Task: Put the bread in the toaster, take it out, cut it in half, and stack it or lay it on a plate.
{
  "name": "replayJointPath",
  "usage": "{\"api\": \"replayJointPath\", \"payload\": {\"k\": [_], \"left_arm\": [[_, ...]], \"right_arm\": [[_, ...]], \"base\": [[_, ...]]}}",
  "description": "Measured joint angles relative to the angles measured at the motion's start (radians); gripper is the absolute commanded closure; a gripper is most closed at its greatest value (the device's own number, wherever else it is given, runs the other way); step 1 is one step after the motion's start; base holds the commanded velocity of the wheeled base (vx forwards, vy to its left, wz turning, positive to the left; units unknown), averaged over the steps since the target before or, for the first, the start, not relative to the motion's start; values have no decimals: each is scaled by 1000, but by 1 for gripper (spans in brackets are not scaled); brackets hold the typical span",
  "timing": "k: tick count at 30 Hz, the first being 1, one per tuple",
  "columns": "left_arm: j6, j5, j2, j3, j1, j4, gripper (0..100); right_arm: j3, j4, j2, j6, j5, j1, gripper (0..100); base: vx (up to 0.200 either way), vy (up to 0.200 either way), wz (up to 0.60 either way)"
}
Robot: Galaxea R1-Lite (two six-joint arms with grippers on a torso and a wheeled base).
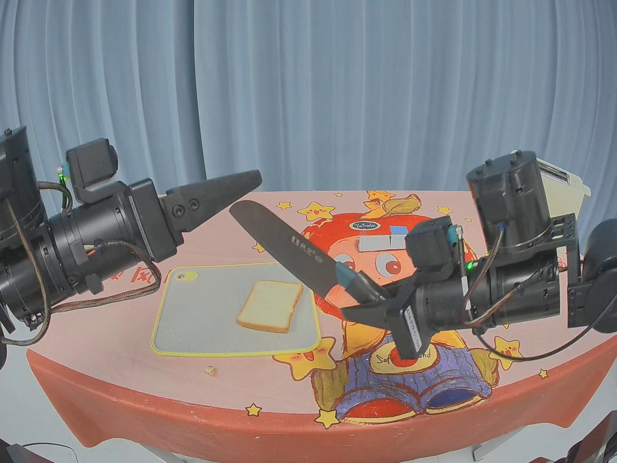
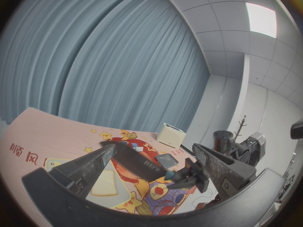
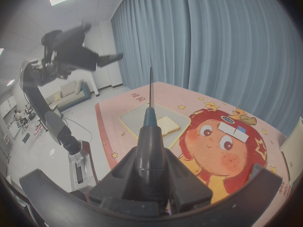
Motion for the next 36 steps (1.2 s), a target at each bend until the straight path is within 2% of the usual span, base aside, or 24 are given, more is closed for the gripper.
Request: {"api": "replayJointPath", "payload": {"k": [5, 8, 13, 14, 18, 22, 24, 26, 31, 36], "left_arm": [[31, -28, 10, -15, 3, 4, 0], [61, -35, 39, -21, 3, 3, 0], [105, -37, 117, -46, 4, -31, 0], [111, -38, 136, -53, 5, -51, 100], [141, -54, 203, -82, 21, -139, 100], [184, -128, 258, -101, 41, -181, 100], [187, -160, 274, -104, 47, -189, 100], [186, -171, 283, -105, 50, -190, 100], [191, -173, 291, -73, 64, -188, 100], [192, -167, 262, -31, 71, -189, 100]], "right_arm": [[49, -137, 49, -6, -5, 13, 100], [83, -221, 81, -20, -6, 2, 100], [110, -255, 125, -36, -7, -24, 100], [111, -259, 133, -36, -6, -26, 100], [111, -267, 168, -39, -6, -39, 100], [99, -269, 201, -40, -7, -49, 100], [89, -269, 214, -41, -6, -49, 100], [82, -270, 222, -41, -6, -46, 100], [75, -270, 231, -45, -5, -46, 100], [25, -263, 225, -74, 11, -55, 100]], "base": [[0, 0, 0], [0, 0, 0], [0, 0, 0], [0, 0, 0], [0, 0, 0], [0, 0, 0], [0, 0, 0], [0, 0, 0], [0, 0, 0], [0, 0, 0]]}}
